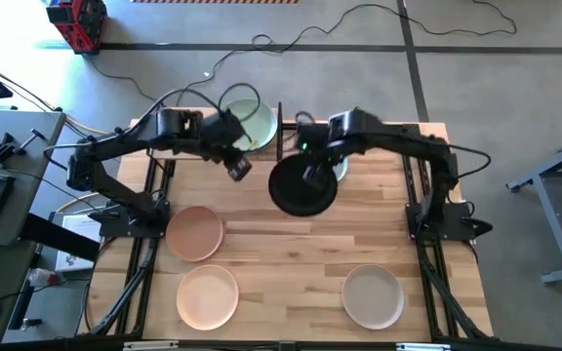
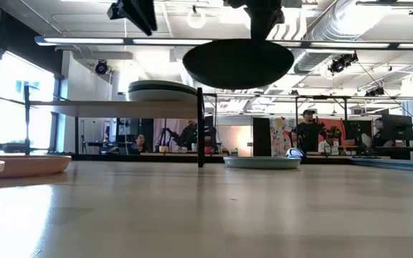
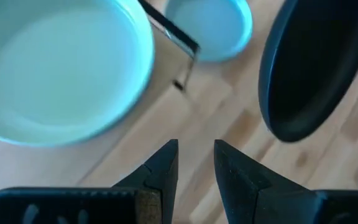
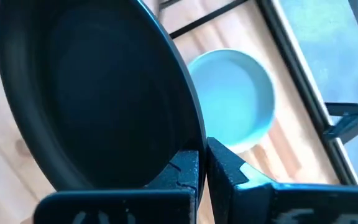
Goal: Place and stack plates onto a shelf
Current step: Stack the black plate on top of the green plate on the shelf
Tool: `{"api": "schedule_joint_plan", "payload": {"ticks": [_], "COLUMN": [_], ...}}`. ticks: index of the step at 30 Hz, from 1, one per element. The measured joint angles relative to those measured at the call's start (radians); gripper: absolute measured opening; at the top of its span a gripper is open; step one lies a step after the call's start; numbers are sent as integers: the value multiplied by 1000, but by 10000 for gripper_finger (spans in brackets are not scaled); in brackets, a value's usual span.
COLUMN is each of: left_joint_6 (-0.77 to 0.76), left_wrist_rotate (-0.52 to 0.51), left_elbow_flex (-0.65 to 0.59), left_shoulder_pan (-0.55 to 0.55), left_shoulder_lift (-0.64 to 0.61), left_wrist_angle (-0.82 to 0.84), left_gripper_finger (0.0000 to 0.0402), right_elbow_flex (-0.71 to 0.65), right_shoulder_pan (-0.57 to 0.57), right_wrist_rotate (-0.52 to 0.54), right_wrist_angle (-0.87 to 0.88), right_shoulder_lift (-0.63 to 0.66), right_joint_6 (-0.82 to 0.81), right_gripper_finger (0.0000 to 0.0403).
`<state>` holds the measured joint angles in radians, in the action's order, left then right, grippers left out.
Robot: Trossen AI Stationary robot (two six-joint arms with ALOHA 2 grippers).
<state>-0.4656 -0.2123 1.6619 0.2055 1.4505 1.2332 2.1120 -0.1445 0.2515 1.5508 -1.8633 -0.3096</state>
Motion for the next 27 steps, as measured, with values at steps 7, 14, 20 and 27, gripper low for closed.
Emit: {"api": "schedule_joint_plan", "payload": {"ticks": [7, 14, 20, 27], "left_joint_6": [-48, -133, -144, -142], "left_wrist_rotate": [0, 32, 75, 80], "left_elbow_flex": [0, 1, 0, 0], "left_shoulder_pan": [110, 188, 227, 235], "left_shoulder_lift": [0, 24, 68, 122], "left_wrist_angle": [-104, -168, -205, -270], "left_gripper_finger": [90, 90, 90, 90], "right_elbow_flex": [0, 0, 0, 0], "right_shoulder_pan": [-134, -233, -291, -345], "right_wrist_rotate": [-1, -40, -64, -64], "right_wrist_angle": [-30, -122, -190, -204], "right_shoulder_lift": [36, 42, 42, 42], "right_joint_6": [84, 178, 224, 237], "right_gripper_finger": [0, 0, 0, 0]}}
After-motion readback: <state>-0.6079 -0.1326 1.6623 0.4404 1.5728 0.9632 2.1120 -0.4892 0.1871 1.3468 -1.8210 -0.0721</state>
